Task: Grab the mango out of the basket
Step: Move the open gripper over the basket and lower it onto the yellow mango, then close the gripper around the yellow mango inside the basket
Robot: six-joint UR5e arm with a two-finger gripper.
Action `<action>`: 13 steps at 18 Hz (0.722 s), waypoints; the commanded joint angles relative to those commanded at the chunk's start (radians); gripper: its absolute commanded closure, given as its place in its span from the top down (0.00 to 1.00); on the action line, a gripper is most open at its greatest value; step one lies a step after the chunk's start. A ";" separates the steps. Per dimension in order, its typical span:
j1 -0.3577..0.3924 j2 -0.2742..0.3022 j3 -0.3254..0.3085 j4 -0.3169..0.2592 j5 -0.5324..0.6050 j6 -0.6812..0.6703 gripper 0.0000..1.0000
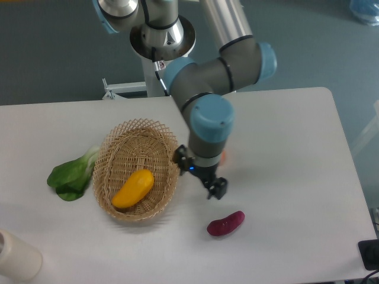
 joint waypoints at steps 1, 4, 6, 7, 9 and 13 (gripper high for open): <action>-0.017 0.000 -0.005 0.002 0.000 -0.024 1.00; -0.063 0.000 -0.035 0.009 0.002 -0.084 1.00; -0.080 0.000 -0.041 0.009 0.000 -0.095 1.00; -0.086 0.001 -0.049 0.008 0.002 -0.101 1.00; -0.092 0.005 -0.072 0.009 0.002 -0.126 1.00; -0.111 -0.006 -0.078 0.018 0.014 -0.205 1.00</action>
